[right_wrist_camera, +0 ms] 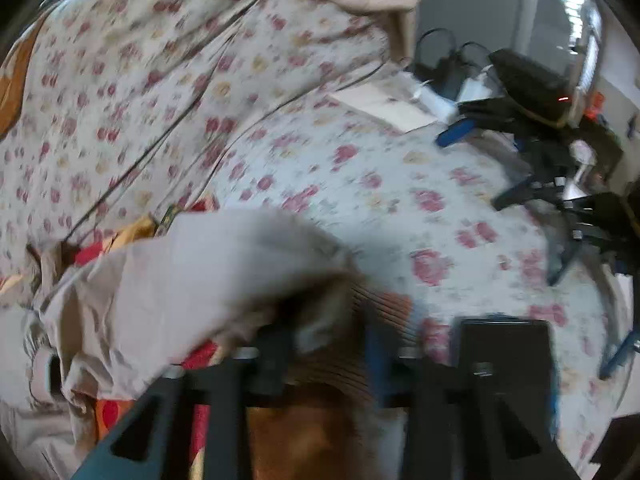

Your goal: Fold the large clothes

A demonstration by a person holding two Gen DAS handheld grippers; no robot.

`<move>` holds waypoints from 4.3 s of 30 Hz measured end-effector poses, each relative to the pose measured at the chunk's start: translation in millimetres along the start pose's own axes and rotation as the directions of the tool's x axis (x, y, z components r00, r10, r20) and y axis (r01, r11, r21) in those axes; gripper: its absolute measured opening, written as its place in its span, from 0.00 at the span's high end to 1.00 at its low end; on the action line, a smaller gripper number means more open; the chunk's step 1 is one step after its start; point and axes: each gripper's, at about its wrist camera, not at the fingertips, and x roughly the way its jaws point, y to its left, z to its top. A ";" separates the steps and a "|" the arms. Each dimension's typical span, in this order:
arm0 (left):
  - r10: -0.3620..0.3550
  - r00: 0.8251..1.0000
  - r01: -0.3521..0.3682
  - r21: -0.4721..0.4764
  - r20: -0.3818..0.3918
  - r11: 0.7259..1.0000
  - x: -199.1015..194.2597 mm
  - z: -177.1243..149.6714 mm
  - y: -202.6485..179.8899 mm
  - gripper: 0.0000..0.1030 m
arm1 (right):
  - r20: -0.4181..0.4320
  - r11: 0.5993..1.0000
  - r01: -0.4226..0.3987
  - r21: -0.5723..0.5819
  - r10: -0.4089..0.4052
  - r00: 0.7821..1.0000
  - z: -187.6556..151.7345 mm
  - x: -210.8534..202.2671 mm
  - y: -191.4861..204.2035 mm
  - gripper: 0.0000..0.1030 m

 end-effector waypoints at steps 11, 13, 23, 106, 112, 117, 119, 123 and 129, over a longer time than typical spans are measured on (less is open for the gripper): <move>-0.075 0.995 0.081 -0.092 0.070 0.992 -35.8 9.7 15.8 0.13 | 0.483 0.900 0.387 -0.201 -0.253 0.838 25.3 -144.0 61.3 0.85; -0.089 0.991 0.100 -0.112 0.099 0.989 -46.8 13.2 22.0 0.13 | 0.557 0.893 0.370 -0.255 -0.177 0.811 25.8 -176.7 91.4 0.85; -0.183 0.980 0.197 -0.313 0.076 0.929 -47.4 19.3 68.5 0.13 | 0.443 0.697 0.063 -0.714 0.381 0.811 -17.8 -206.4 317.0 0.85; -0.334 0.943 0.325 -0.202 -0.009 0.924 -40.5 34.1 11.8 0.11 | -0.025 0.906 -0.384 -0.179 0.386 0.922 -77.1 -64.9 212.3 0.27; -0.321 0.943 0.305 -0.158 -0.088 0.939 -20.3 30.7 -18.2 0.67 | -0.019 0.918 -0.362 -0.161 0.364 0.931 -77.0 -57.9 198.7 0.27; -0.296 0.955 0.295 -0.209 0.026 0.932 -52.5 55.1 14.4 0.74 | 0.013 0.953 -0.299 -0.052 0.300 0.954 -49.4 -36.0 174.9 0.27; -0.279 0.960 0.276 -0.224 0.020 0.935 -50.5 55.6 27.1 0.74 | -0.013 0.949 -0.314 -0.005 0.314 0.949 -36.9 -19.7 174.4 0.27; -0.261 0.965 0.244 -0.258 -0.036 0.935 -25.1 42.2 38.8 0.74 | -0.091 0.886 -0.457 0.077 0.463 0.882 -22.0 9.0 192.2 0.27; -0.287 0.957 0.259 -0.303 -0.050 0.917 -6.8 43.6 49.9 0.74 | -0.264 0.806 -0.558 0.197 0.592 0.761 1.9 68.4 237.7 0.45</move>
